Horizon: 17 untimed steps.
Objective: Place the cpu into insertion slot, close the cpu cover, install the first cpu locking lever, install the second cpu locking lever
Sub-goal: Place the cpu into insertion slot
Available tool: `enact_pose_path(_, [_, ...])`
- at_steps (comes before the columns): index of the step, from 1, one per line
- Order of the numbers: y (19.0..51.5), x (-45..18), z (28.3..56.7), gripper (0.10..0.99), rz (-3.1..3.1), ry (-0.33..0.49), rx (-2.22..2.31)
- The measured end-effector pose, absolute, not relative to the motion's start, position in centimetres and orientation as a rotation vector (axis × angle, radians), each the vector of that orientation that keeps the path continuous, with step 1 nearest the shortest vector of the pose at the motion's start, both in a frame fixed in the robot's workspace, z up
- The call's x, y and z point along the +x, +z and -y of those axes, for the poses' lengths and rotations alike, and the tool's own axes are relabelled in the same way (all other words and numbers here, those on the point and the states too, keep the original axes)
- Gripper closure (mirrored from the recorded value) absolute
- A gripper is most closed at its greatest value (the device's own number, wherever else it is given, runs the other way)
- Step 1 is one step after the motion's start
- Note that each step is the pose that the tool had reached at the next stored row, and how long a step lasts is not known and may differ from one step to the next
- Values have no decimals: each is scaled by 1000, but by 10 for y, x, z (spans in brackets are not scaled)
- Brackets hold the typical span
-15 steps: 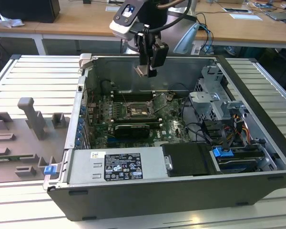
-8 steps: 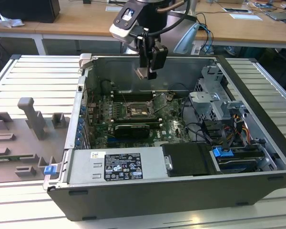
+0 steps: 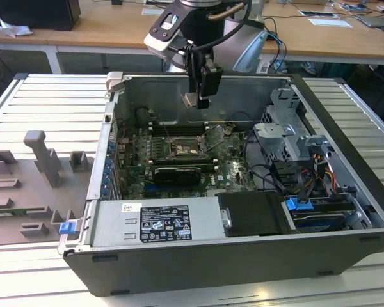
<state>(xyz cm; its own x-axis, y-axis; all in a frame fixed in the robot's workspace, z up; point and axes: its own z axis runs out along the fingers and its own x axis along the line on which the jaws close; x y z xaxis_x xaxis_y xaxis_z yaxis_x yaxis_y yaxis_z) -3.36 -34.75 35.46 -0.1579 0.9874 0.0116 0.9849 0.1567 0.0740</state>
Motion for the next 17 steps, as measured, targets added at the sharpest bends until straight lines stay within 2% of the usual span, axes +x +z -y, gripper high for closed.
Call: enact_pose_path(17, [334,-34,347,549,-2290,97,2088])
